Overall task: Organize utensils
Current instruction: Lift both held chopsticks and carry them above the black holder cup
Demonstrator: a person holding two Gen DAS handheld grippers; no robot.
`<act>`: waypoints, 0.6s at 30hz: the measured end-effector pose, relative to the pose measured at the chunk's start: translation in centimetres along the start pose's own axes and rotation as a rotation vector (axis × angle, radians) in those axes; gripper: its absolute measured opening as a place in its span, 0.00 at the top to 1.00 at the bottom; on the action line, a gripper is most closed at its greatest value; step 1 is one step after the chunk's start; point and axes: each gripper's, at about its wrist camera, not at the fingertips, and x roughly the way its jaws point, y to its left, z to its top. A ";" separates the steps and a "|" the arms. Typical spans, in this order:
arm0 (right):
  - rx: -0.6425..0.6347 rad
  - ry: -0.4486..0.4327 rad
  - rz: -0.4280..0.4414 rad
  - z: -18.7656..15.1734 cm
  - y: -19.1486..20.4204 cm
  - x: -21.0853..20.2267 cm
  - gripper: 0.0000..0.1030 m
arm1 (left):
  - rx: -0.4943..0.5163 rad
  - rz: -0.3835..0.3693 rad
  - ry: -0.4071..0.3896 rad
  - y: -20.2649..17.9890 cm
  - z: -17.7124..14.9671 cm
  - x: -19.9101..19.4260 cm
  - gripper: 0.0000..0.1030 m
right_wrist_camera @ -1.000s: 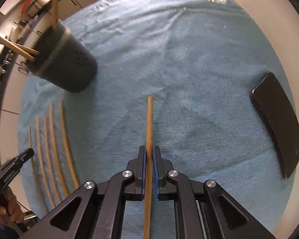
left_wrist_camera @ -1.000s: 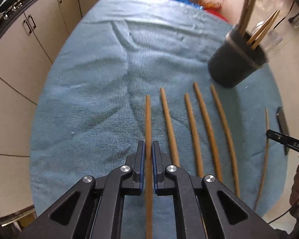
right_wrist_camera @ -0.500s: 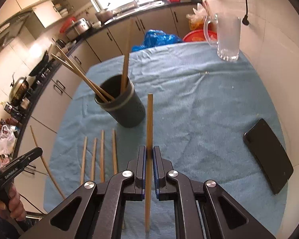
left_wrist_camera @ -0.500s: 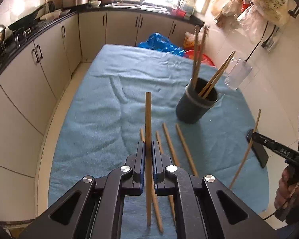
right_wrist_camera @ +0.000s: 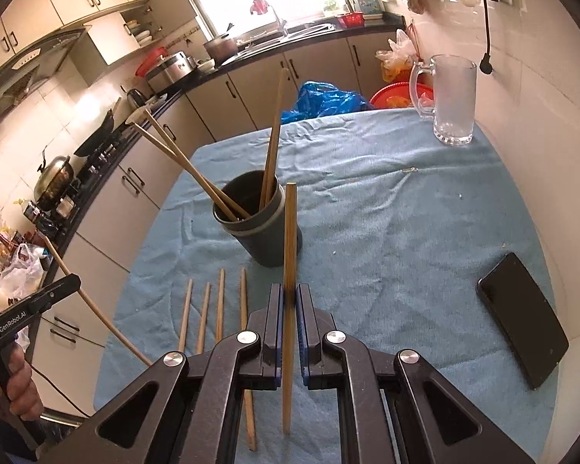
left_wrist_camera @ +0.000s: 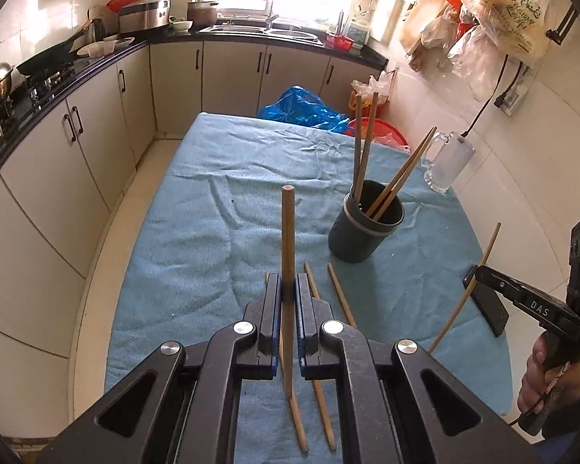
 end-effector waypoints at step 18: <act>0.003 -0.085 0.017 2.6 -0.3 -2.8 0.94 | 0.037 -0.017 -0.037 -1.2 2.4 -0.8 0.94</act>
